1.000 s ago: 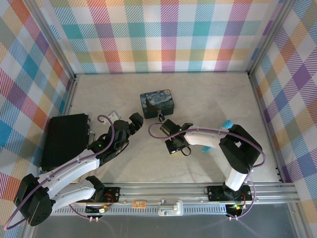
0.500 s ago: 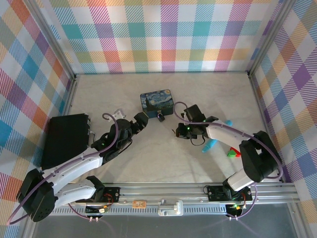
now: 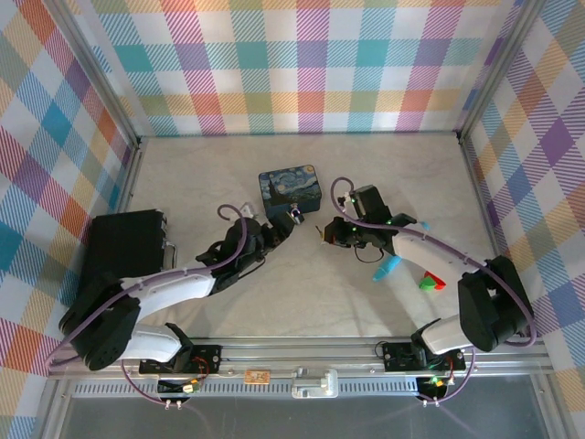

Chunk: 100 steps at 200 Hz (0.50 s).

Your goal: Unlock a padlock with a key

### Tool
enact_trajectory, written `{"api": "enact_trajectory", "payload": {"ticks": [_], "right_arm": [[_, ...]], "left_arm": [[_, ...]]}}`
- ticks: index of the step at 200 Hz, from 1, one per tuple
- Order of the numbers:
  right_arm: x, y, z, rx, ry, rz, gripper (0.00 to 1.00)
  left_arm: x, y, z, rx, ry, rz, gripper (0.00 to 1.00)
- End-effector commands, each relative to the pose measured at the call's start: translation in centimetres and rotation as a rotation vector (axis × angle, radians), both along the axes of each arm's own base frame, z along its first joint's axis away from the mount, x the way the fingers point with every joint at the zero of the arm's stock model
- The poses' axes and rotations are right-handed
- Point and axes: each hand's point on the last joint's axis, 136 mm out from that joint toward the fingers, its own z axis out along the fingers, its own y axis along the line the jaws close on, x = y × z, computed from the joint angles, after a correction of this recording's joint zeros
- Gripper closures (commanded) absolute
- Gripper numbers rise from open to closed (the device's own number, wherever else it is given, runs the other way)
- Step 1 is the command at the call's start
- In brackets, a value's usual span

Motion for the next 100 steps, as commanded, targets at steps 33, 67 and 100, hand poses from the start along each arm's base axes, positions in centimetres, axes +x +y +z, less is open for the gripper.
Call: {"api": "enact_trajectory", "payload": {"ticks": [33,67,100], "right_arm": [[0.5,0.7,2.5,0.062,-0.095,0.034,1.00],[0.5,0.7,3.0,0.076,-0.116,0.034,1.00],[0.3,0.8,3.3,0.085,-0.127,0.039,1.00]], "left_arm": [[1.2,-5.9,3.0,-0.138,-0.038,-0.112,0.36],[2.0,-8.2,3.1,-0.171,-0.032,-0.158,0.45],[2.6,-8.9,2.8,-0.161,-0.028,-0.163,0.57]]}}
